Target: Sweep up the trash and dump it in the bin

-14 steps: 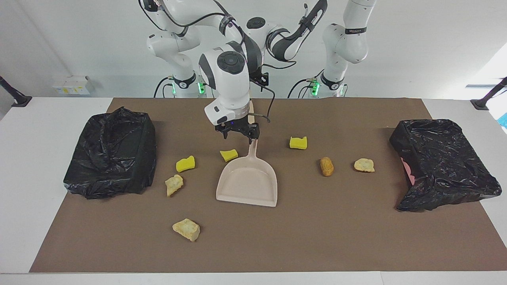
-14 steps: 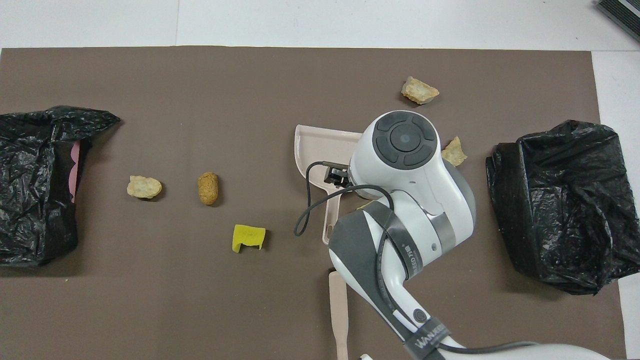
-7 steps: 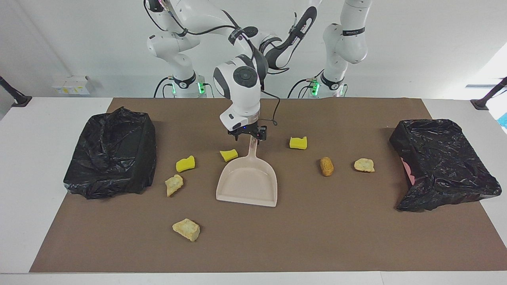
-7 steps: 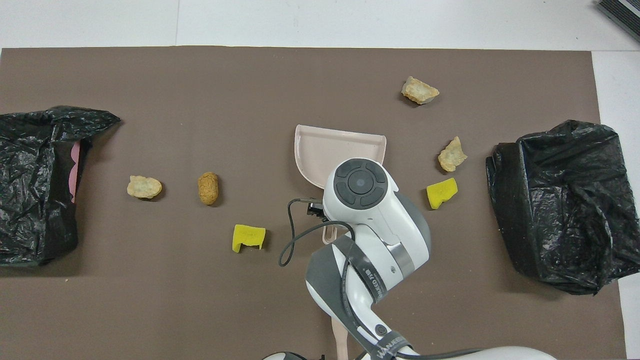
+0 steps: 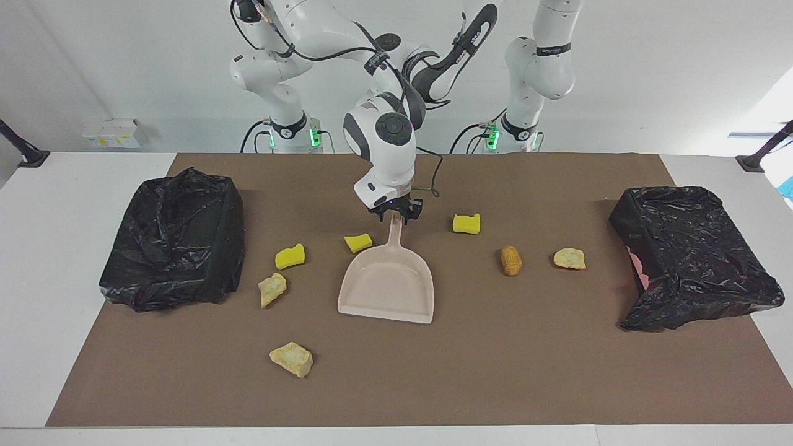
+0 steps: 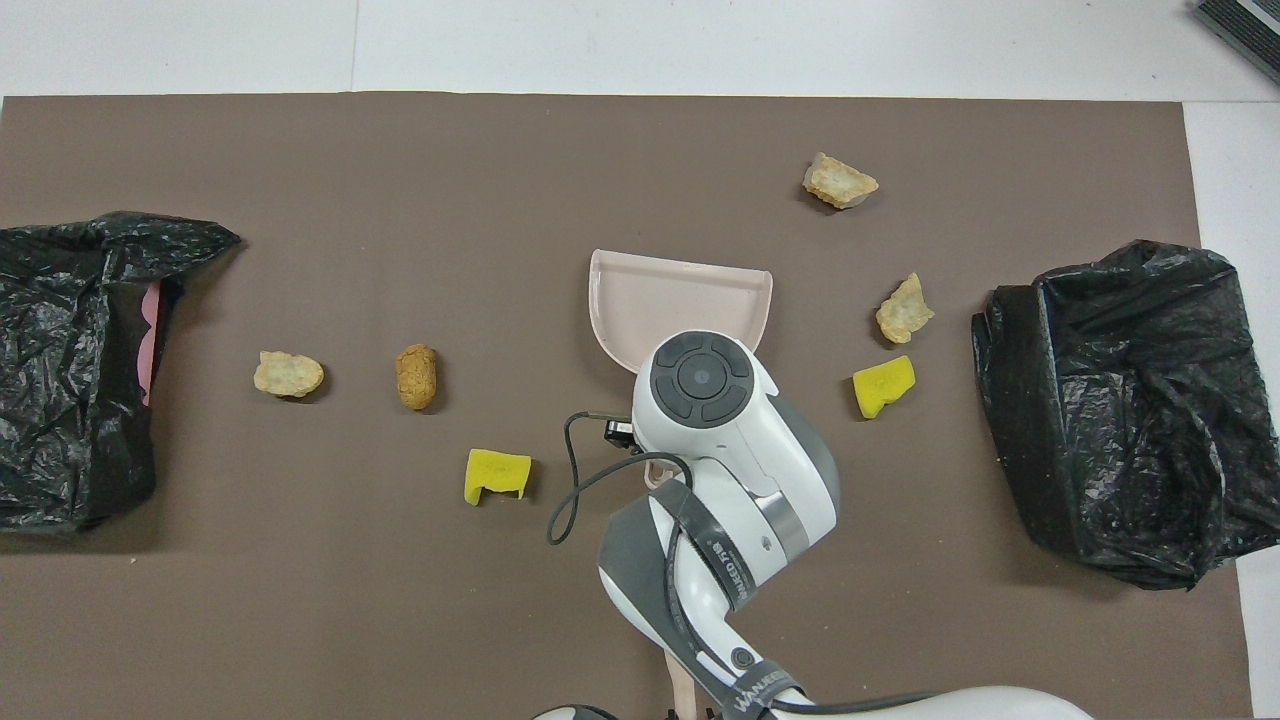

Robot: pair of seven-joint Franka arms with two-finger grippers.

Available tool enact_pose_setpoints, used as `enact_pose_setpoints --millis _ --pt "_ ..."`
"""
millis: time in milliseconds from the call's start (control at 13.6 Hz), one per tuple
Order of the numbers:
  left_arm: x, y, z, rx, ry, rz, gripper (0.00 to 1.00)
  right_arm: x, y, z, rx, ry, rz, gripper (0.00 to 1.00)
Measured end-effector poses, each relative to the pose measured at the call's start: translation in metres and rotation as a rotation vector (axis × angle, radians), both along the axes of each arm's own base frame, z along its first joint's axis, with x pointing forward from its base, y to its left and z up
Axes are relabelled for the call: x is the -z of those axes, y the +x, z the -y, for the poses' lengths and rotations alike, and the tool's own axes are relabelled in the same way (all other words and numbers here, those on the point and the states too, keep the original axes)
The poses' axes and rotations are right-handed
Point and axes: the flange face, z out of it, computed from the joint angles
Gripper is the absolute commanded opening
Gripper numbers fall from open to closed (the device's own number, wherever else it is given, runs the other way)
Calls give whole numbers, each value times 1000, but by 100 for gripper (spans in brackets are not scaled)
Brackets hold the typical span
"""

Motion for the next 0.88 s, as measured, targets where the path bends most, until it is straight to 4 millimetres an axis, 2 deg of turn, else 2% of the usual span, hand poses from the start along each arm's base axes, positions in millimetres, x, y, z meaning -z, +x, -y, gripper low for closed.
enact_pose_setpoints --millis 73,147,294,440,587,881 --pt "0 0 0 -5 3 -1 34 0 0 0 1 2 0 0" --pt "1 0 -1 -9 7 -2 20 0 0 0 1 3 1 0" --pt "2 0 -3 -17 24 -8 0 -1 2 0 -9 8 6 0" --pt "4 1 -6 -36 47 -15 0 -4 4 0 -48 15 12 0" --pt "2 6 -11 -57 67 -21 0 -16 12 7 -116 33 36 0" --pt "-15 36 -33 -132 107 -34 0 -42 36 48 -360 66 76 0"
